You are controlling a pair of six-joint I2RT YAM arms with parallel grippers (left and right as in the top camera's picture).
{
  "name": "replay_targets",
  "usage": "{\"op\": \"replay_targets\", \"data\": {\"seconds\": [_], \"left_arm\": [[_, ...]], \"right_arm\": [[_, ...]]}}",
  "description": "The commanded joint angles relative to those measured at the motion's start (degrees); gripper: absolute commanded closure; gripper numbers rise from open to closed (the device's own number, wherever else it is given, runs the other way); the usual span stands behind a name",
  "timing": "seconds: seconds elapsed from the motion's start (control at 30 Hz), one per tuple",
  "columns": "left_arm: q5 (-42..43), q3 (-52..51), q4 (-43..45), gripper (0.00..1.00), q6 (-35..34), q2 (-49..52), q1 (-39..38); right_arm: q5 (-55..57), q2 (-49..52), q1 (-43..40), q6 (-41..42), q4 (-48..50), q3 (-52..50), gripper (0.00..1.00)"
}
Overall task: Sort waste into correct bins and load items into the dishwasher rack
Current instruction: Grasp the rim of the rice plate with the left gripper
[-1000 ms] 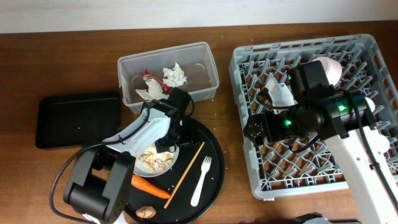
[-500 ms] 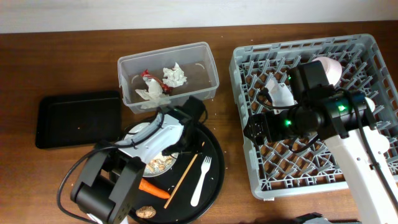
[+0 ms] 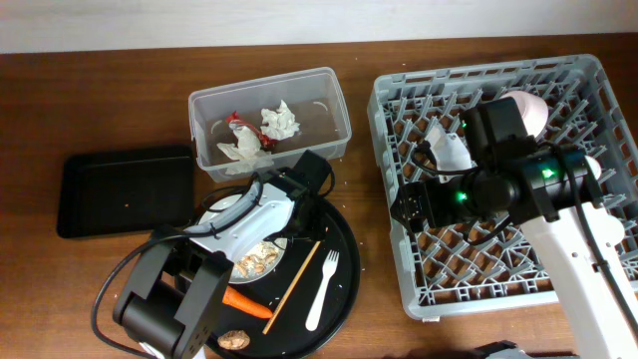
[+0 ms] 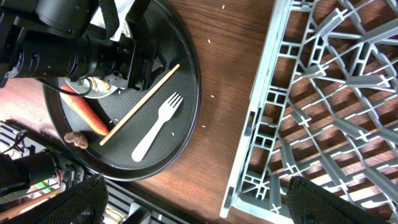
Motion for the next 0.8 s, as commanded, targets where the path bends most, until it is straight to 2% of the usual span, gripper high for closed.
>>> {"op": "replay_targets", "data": {"seconds": [0.0, 0.07, 0.17, 0.37, 0.5, 0.63, 0.77], "left_arm": [[4.3, -1.0, -1.4, 0.23, 1.6, 2.0, 0.0], [4.8, -1.0, -7.9, 0.23, 1.6, 2.0, 0.0], [7.6, -1.0, -10.2, 0.24, 1.6, 2.0, 0.0], [7.4, -1.0, 1.6, 0.22, 1.6, 2.0, 0.0], [6.9, -1.0, 3.3, 0.22, 1.6, 2.0, 0.0], [8.3, -1.0, -3.2, 0.23, 1.6, 2.0, 0.0], [13.6, -1.0, -8.8, 0.23, 2.0, 2.0, -0.3]], "right_arm": [[-0.8, 0.1, 0.5, -0.4, -0.2, -0.2, 0.05], [-0.8, 0.1, 0.5, -0.4, -0.2, -0.2, 0.05], [-0.8, 0.1, 0.5, -0.4, -0.2, -0.2, 0.05], [-0.8, 0.1, 0.5, -0.4, -0.2, -0.2, 0.05], [-0.8, 0.1, 0.5, -0.4, -0.2, -0.2, 0.05], [-0.8, 0.1, 0.5, -0.4, -0.2, -0.2, 0.05], [-0.8, 0.1, 0.5, -0.4, 0.0, -0.2, 0.05]]}}
